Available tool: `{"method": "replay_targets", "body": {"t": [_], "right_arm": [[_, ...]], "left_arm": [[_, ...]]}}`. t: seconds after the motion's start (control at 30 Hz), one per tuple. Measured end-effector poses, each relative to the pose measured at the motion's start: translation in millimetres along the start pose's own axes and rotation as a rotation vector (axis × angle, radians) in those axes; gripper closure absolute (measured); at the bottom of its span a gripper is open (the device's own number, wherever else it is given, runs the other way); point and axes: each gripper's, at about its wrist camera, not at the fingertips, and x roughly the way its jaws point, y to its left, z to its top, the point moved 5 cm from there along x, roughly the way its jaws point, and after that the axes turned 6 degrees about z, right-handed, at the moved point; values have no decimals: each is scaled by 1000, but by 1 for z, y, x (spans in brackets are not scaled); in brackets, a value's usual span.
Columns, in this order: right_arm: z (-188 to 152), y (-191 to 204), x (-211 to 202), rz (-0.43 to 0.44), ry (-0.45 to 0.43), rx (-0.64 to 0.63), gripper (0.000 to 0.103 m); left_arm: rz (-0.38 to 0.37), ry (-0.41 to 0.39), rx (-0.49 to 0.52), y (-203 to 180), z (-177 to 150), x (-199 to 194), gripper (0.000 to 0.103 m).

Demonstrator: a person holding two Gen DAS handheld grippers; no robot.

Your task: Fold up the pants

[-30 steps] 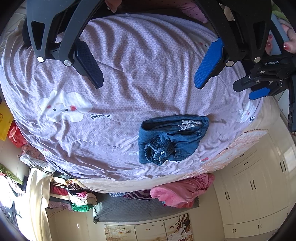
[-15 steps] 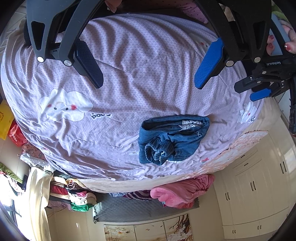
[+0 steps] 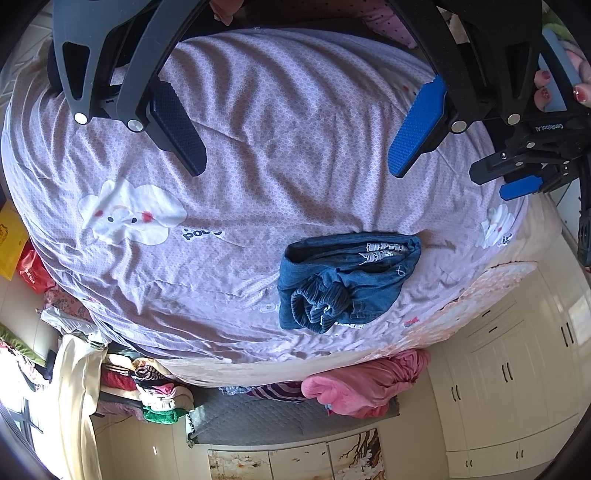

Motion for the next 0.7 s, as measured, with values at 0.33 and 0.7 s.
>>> {"method": "replay_targets", "body": {"t": [0.33,0.7], "right_arm": [[-2,-3,7,-6,15,-2,5],[1,-49,25,-45,43,51,5]], "left_arm": [[-1,9,-8,3,-1,3,10],[8,19,-135,51,25,25,10]]}}
